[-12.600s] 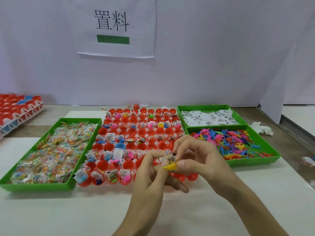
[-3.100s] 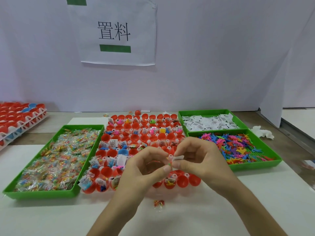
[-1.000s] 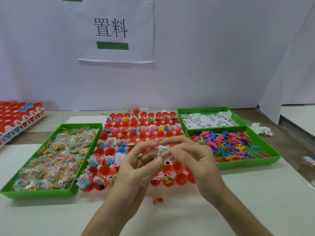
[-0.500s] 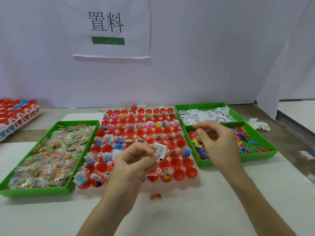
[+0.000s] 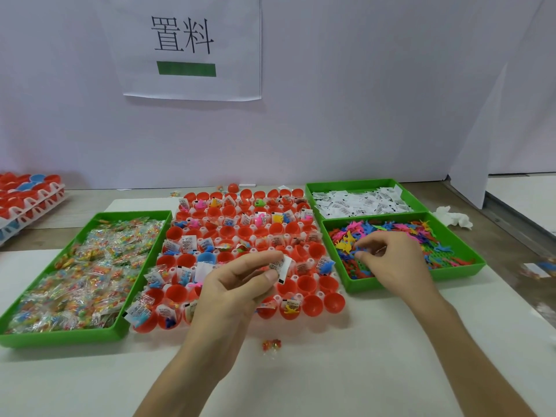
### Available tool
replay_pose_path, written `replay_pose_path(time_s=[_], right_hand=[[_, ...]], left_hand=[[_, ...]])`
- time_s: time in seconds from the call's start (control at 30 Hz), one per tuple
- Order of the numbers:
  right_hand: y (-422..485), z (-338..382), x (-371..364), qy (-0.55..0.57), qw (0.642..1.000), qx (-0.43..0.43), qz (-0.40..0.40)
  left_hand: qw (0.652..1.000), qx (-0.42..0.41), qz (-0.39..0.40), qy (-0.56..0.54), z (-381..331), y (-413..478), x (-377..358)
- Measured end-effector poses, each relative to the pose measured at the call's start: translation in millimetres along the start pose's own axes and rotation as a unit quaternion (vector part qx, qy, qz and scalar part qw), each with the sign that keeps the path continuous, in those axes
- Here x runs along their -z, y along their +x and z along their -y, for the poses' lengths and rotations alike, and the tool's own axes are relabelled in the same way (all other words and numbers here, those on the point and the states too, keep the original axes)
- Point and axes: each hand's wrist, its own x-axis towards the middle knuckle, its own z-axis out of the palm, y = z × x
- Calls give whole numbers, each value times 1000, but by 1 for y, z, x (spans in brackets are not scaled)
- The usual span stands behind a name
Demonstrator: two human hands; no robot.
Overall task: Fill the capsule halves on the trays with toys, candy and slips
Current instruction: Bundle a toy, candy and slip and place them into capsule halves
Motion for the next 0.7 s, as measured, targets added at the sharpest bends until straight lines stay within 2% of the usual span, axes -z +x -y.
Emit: replay_pose_path(time_s=[0.1,0.17,0.3,0.4,0.57,0.7], right_hand=[[-3,11,10,74,996,41,-19],[-8,25,17,168,982,77,28],[-30,59,19,331,918,156,152],[-45,75,7,386,887,173,184],[-54,78,-14,306,923,191,134],[-56,78,-16,293,930,198,96]], left_hand=[[1000,-1,-9,15,0,0,-1],[998,-11,-18,54,1,0,-2],[989,-47,-25,140,3,-1,-4],[981,-79,-23,174,3,-2,-7],[975,-105,-8,196,4,-3,-8],[975,-115,3,189,3,-3,-6]])
